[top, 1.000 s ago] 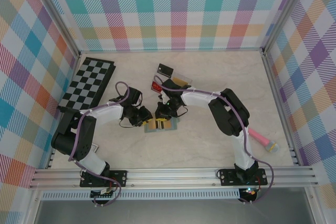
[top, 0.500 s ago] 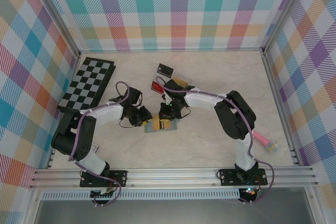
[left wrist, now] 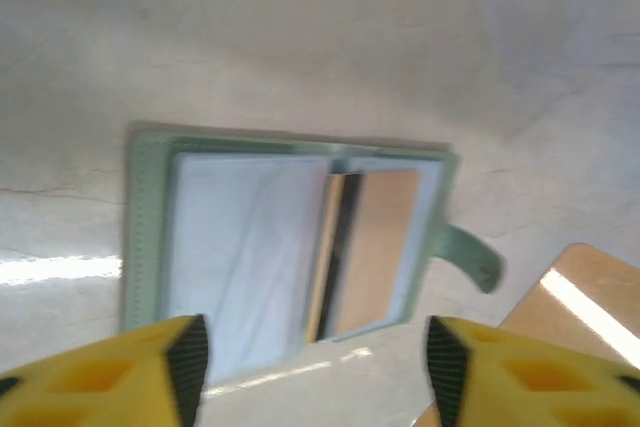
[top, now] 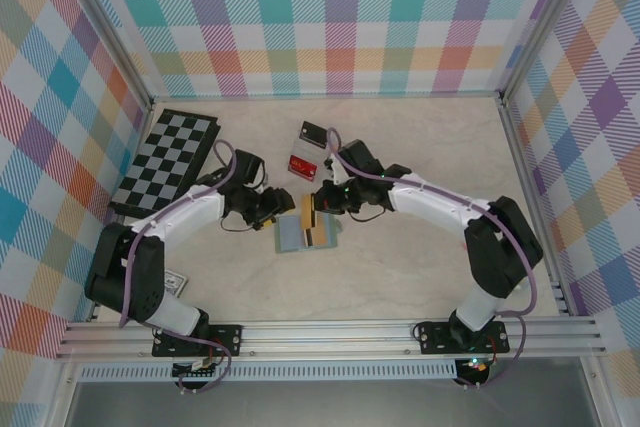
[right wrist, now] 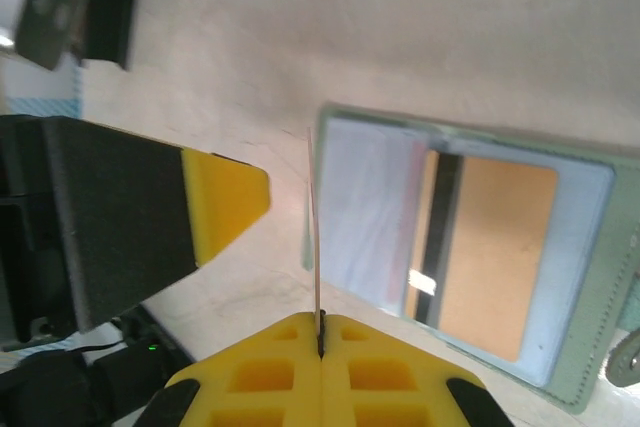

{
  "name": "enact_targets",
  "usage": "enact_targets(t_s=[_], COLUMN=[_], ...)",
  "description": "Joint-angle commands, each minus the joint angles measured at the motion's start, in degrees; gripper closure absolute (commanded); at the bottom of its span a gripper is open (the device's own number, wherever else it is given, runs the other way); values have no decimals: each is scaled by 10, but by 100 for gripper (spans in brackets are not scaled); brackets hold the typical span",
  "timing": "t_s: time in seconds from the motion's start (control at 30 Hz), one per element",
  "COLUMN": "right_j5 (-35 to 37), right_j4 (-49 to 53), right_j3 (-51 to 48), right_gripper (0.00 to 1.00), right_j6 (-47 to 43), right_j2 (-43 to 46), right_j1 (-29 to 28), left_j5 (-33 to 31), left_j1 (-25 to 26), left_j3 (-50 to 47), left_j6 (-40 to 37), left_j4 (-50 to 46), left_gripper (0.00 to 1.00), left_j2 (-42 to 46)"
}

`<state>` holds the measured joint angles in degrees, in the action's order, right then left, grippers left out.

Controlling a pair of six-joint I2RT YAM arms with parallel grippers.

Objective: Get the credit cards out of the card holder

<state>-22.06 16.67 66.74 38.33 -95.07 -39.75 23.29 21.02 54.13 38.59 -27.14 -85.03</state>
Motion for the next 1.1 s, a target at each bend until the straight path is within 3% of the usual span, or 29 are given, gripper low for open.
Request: enact_targets(t_s=[0.0, 0.23, 0.47, 0.57, 0.9, 1.07], right_j5=[-75, -210, -282, -295, -305, -297], right_j4=[-70, -172, -269, -293, -327, -402], right_j3=[-20, -41, -45, -45, -47, -69], right_gripper=[100, 100, 100, 100, 100, 81], right_j6=[-1, 41, 120, 139, 180, 256], right_j2=[26, 38, 22, 16, 0, -2], right_j1=[29, 87, 114, 114, 121, 121], left_j5=[62, 158, 237, 259, 283, 259], left_j1=[-15, -30, -32, -32, -32, -30], left_j3=[22, 55, 49, 39, 28, 15], left_j6=[1, 31, 99, 134, 196, 261], left_j4=[3, 64, 183, 242, 334, 407], left_gripper=[29, 26, 32, 41, 90, 100], left_j2=[23, 36, 37, 33, 35, 42])
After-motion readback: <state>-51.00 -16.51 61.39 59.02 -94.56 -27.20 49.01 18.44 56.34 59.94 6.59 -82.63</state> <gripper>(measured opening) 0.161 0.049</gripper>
